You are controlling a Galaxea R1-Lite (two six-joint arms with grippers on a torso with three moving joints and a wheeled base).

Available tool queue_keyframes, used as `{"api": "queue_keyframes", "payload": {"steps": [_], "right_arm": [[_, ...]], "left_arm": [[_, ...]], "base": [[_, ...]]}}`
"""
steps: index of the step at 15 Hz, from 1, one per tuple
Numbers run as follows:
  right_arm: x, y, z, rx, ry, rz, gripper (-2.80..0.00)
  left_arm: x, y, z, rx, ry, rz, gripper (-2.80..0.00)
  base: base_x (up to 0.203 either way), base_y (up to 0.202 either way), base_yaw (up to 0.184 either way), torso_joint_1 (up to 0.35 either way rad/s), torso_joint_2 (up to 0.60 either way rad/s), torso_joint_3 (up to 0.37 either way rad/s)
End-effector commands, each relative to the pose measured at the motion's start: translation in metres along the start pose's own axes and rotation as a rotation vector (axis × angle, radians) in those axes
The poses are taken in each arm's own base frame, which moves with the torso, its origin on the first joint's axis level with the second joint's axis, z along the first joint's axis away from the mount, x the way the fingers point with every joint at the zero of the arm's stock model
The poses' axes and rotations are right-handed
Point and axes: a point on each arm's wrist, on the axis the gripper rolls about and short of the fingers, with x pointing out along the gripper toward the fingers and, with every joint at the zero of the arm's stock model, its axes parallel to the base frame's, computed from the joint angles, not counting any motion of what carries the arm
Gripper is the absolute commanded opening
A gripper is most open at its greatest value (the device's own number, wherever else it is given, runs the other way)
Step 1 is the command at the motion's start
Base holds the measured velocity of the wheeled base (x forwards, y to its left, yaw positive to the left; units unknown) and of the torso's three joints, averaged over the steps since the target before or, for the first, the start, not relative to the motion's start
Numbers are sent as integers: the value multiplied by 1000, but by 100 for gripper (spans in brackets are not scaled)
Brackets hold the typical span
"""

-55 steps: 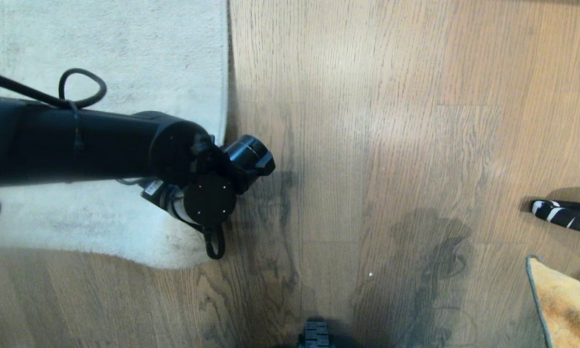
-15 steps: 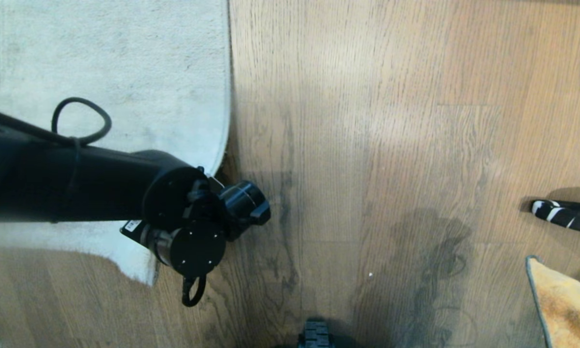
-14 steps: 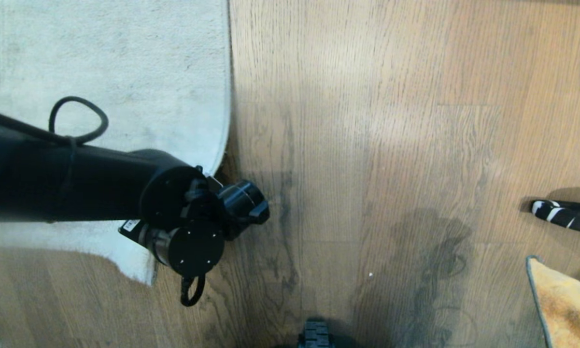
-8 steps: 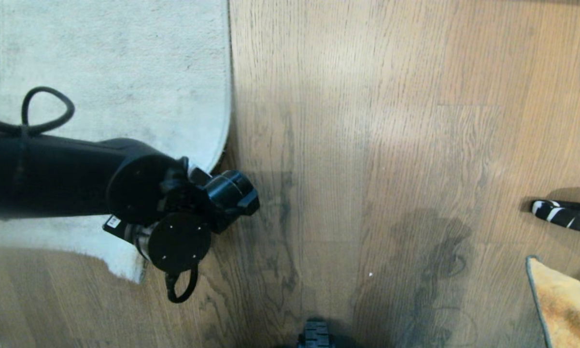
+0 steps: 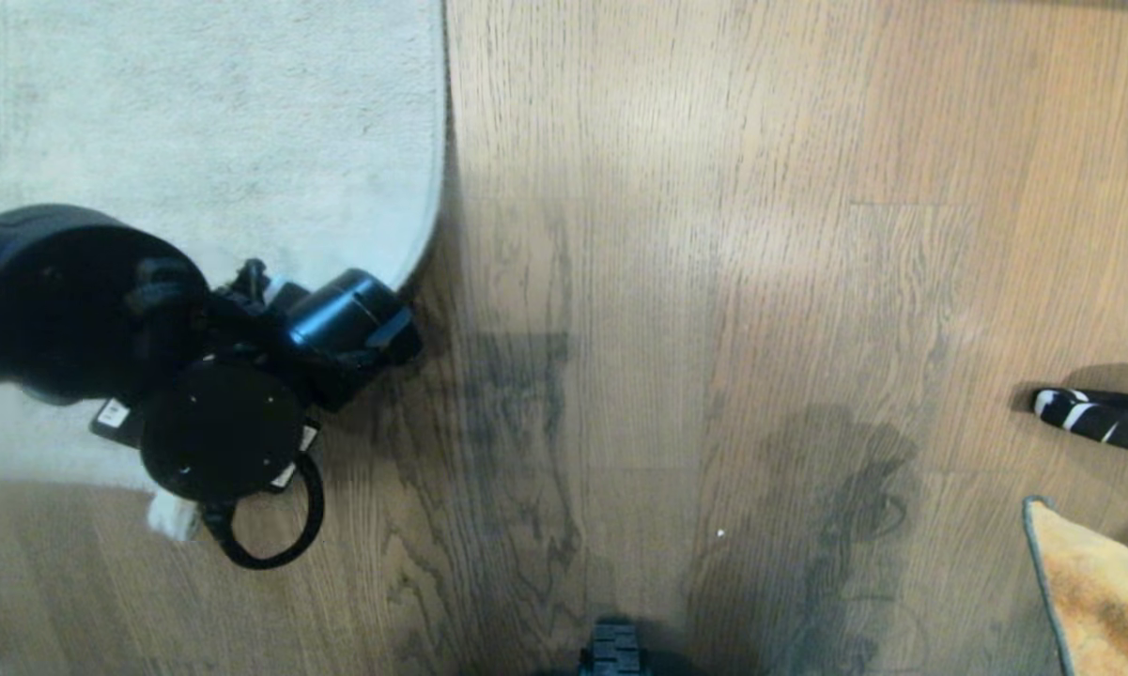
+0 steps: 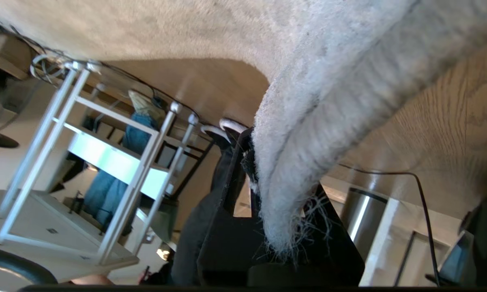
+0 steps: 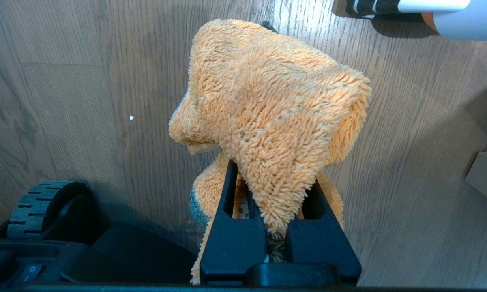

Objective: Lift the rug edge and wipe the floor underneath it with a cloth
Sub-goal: Lift up the carpet

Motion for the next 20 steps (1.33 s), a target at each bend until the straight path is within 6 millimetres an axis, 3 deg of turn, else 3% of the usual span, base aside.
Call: {"api": "queue_keyframes", "payload": {"steps": [1, 12, 20], "right_arm": [[0, 0, 0, 0, 2, 0, -280], [0, 0, 0, 0, 2, 0, -280], [0, 0, 0, 0, 2, 0, -280]], "left_arm": [[-5, 20, -5, -50, 0, -20, -280], [-12, 44, -14, -133, 43, -215, -280], [-12, 45, -24, -132, 53, -246, -280]], "base": [[0, 0, 0, 0, 0, 0], [0, 0, 0, 0, 0, 0], [0, 0, 0, 0, 0, 0]]}}
